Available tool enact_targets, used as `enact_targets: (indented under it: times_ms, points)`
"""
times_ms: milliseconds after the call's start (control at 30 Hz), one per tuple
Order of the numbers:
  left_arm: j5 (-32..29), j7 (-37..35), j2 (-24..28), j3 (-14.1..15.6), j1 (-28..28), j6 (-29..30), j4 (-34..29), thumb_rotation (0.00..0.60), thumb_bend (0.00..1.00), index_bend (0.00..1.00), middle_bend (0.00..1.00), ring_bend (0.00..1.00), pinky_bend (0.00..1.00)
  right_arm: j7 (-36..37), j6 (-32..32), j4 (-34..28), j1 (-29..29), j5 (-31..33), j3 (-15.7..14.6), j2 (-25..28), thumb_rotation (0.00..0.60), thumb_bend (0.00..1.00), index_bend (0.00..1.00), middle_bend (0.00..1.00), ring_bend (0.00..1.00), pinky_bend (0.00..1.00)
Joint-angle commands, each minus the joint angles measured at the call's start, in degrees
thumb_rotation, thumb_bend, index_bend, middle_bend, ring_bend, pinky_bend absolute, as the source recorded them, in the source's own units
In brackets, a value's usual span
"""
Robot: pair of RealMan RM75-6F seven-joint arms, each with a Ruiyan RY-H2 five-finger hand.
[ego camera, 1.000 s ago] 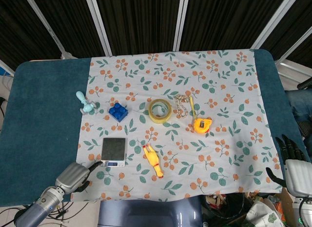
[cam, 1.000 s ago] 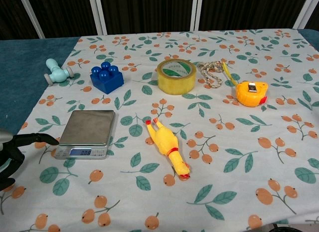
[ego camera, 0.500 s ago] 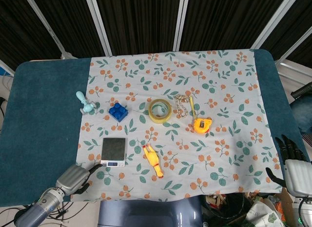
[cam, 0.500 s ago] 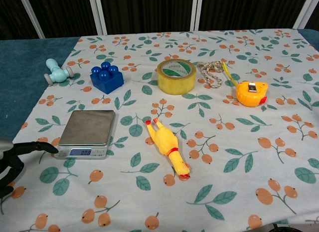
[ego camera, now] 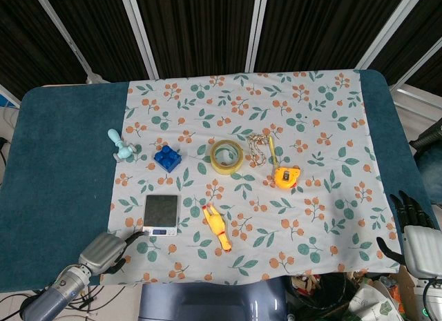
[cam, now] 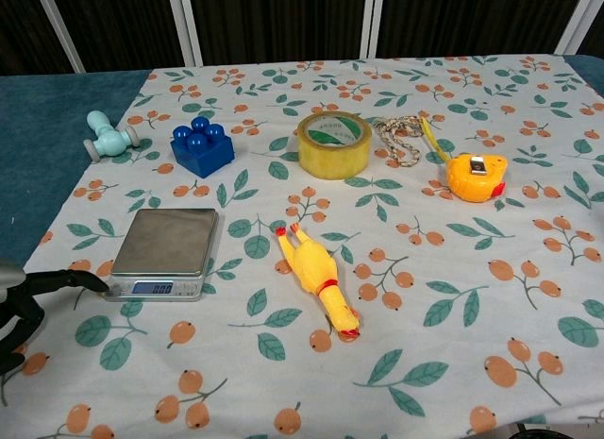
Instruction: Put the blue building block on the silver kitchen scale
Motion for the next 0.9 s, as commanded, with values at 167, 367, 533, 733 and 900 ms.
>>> enact_targets:
  times_ms: [167,367,533,733,900]
  points:
    - [-0.4,-0.2,-0.2,-0.1,-0.2,-0.3,0.5,0.600,0.46,0.11,0.66,0.69,0.88,-0.1,0.0,0.0,0.0,-0.1,0.0,0.0,0.600,0.19,0.00,0.00,0.05,0.18]
    - [-0.1,-0.3,-0.3,-0.3,-0.4,-0.2,0.4,0.600,0.46,0.11,0.66,0.69,0.88,-0.2,0.0,0.0,0.0,-0.1,0.0,0.0,0.600,0.19,0.00,0.00,0.05,0.18]
    - [0.1,-0.3,-0.4,-0.3,-0.5,-0.1,0.3,0.600,0.46,0.11,0.66,0.69,0.88,-0.1,0.1,0.0,0.0,0.0,0.0,0.0,0.600,0.19,0.00,0.00,0.05,0.18]
    - [-0.2,0.0,-0.4,-0.3,-0.7,-0.3,0.4,0.600,0.46,0.11,0.66,0.69,0.88,-0.1,0.0,0.0,0.0,0.0,0.0,0.0,0.600,0.19,0.00,0.00,0.05,0.18]
    - [-0.4,0.0,-0.4,-0.3,-0.7,-0.2,0.3,0.600,0.46,0.11,0.66,0.69,0.88,-0.1,0.0,-0.1,0.0,0.1,0.0,0.0,0.600,0.19,0.00,0.00,0.05,0.18]
